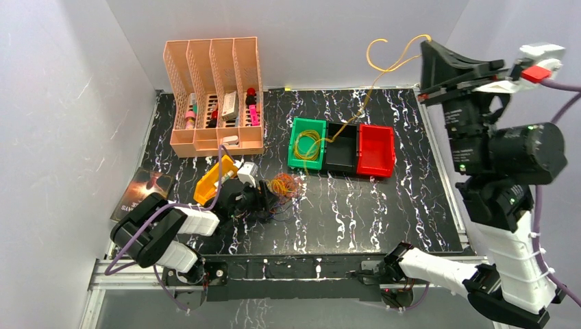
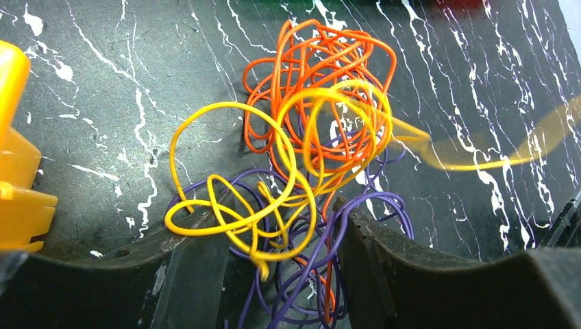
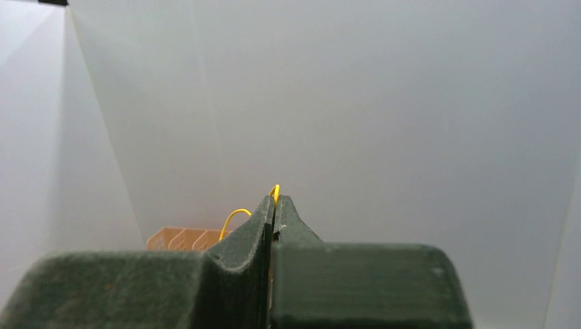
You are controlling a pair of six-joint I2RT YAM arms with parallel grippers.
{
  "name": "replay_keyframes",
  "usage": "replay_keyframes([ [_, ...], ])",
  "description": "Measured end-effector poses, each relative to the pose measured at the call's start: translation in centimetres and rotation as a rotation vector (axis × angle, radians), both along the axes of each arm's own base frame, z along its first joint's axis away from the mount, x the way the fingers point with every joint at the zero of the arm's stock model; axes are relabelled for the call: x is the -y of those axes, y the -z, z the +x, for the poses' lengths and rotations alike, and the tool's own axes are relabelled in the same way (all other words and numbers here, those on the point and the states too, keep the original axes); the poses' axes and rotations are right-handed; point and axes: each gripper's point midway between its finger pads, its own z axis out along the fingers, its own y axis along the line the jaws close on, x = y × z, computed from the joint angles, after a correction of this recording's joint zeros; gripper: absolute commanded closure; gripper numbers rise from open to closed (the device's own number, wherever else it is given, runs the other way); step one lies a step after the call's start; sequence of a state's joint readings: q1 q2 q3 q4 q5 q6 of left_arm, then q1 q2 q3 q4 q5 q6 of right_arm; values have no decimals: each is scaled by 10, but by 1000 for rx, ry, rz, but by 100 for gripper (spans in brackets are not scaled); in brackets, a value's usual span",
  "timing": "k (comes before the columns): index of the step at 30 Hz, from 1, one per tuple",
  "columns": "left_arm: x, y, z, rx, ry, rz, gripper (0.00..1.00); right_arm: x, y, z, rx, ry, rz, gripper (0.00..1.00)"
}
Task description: Untangle the cables
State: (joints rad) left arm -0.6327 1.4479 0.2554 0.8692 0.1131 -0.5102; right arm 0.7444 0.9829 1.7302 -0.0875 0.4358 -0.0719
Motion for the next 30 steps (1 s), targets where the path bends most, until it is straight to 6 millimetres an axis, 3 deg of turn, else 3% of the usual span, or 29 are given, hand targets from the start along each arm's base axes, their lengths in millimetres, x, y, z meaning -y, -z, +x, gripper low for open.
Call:
replay_keyframes([
  [9, 2, 1, 4, 1, -9, -2, 48, 57, -27, -30, 94, 156, 58, 100],
  [16, 4, 1, 8, -4, -16, -10, 47, 79, -30, -39, 100, 221, 79, 100],
  [24, 0, -1, 5, -13, -12, 22, 41, 63, -16, -25, 52, 210, 21, 100],
  [30, -6, -1, -1, -18, 4, 67, 43, 21, 4, 6, -15, 139, -74, 100],
])
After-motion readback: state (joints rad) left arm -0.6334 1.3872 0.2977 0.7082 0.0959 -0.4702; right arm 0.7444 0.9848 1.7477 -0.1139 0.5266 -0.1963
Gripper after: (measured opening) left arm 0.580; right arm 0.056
